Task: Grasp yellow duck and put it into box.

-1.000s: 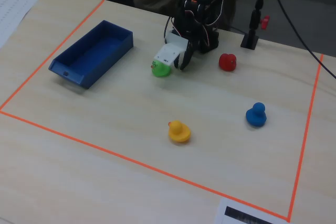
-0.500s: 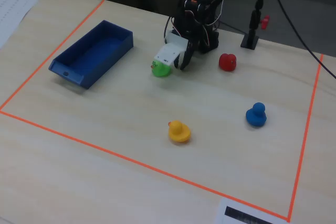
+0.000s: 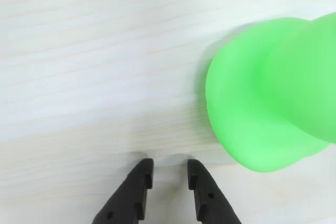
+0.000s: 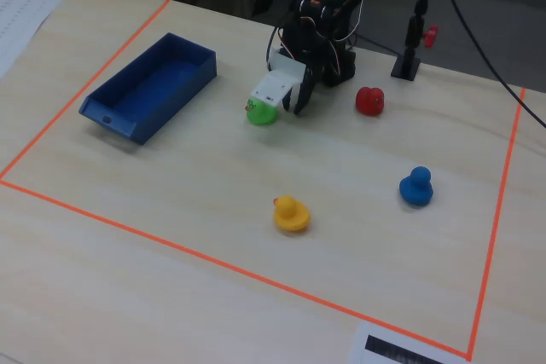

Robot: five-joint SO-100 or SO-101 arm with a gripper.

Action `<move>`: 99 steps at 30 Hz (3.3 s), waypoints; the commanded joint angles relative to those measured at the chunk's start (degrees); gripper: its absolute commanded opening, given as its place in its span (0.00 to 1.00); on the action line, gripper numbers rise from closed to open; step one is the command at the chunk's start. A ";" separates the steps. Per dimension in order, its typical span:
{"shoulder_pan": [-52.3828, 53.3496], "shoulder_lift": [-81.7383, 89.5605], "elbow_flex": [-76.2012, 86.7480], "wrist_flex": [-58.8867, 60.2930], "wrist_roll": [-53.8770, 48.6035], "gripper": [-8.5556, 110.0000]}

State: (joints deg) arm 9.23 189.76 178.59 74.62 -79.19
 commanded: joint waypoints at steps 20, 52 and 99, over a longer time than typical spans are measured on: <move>-3.25 -10.20 -18.02 2.11 -2.46 0.13; -15.73 -102.39 -86.75 -24.87 22.50 0.42; -14.68 -119.79 -84.90 -46.14 21.27 0.24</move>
State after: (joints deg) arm -4.92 69.70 93.43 30.06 -57.83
